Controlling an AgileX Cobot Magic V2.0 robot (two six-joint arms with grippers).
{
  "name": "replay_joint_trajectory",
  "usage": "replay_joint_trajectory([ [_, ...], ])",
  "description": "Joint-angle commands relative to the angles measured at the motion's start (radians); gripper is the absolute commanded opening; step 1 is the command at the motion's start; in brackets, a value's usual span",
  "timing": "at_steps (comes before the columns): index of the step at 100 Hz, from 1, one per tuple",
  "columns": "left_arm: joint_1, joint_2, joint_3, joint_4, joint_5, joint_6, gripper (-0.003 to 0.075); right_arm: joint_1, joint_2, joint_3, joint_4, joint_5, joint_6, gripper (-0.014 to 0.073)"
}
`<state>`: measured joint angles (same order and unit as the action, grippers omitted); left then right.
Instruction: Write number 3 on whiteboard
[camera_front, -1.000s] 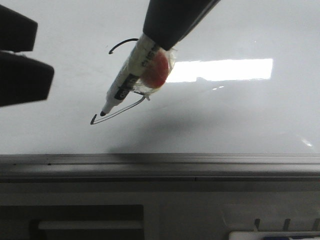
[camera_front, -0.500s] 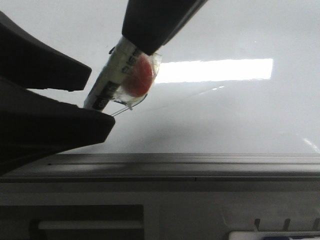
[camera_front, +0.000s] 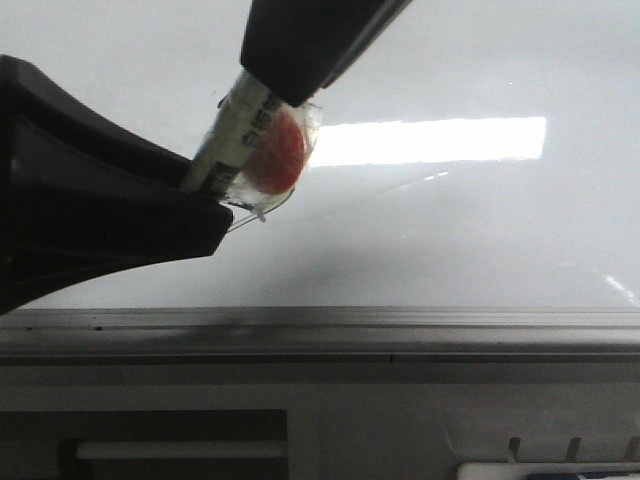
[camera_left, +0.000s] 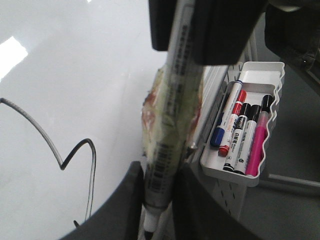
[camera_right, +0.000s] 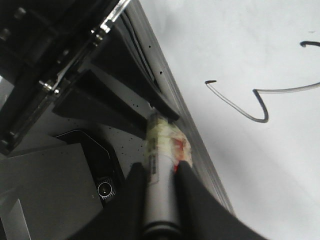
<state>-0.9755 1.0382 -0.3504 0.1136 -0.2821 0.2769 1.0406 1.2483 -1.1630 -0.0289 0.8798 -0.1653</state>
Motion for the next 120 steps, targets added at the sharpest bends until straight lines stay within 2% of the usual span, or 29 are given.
replay_joint_trajectory([
  [1, -0.004, -0.008, -0.030, -0.023, -0.105, -0.016, -0.0021, 0.001, -0.029, -0.031, 0.000, -0.038, 0.001, -0.0008],
  [7, -0.004, -0.008, -0.030, -0.023, -0.105, -0.016, -0.0021, 0.001, -0.029, -0.031, 0.000, -0.044, 0.001, 0.0115],
  [15, -0.004, -0.008, -0.030, -0.036, -0.105, -0.021, -0.0021, 0.001, -0.029, -0.031, -0.003, -0.080, 0.001, 0.0406],
  [19, -0.004, -0.008, -0.030, -0.077, -0.105, -0.023, -0.0021, 0.001, -0.031, -0.031, -0.017, -0.098, 0.001, 0.0546],
  [25, -0.004, -0.008, -0.030, -0.200, -0.105, -0.023, -0.0021, -0.002, -0.031, -0.031, -0.043, -0.123, 0.001, 0.0675],
  [43, 0.002, -0.004, -0.030, -0.782, -0.105, -0.011, -0.0021, -0.003, -0.039, -0.035, -0.078, -0.128, 0.001, 0.0606],
  [53, 0.008, 0.015, -0.028, -0.948, -0.101, -0.011, -0.0021, -0.003, -0.044, -0.035, -0.078, -0.127, 0.003, 0.0579],
  [87, 0.008, 0.077, -0.026, -0.968, -0.126, -0.013, -0.0021, -0.003, -0.044, -0.035, -0.078, -0.056, 0.038, 0.0576],
  [101, 0.008, 0.077, -0.026, -1.029, -0.143, -0.013, -0.0021, -0.003, -0.044, -0.035, -0.078, -0.033, 0.041, 0.0576],
  [120, 0.042, 0.077, -0.026, -1.032, -0.143, -0.013, -0.0021, -0.003, -0.044, -0.035, -0.078, -0.029, 0.046, 0.0576],
])
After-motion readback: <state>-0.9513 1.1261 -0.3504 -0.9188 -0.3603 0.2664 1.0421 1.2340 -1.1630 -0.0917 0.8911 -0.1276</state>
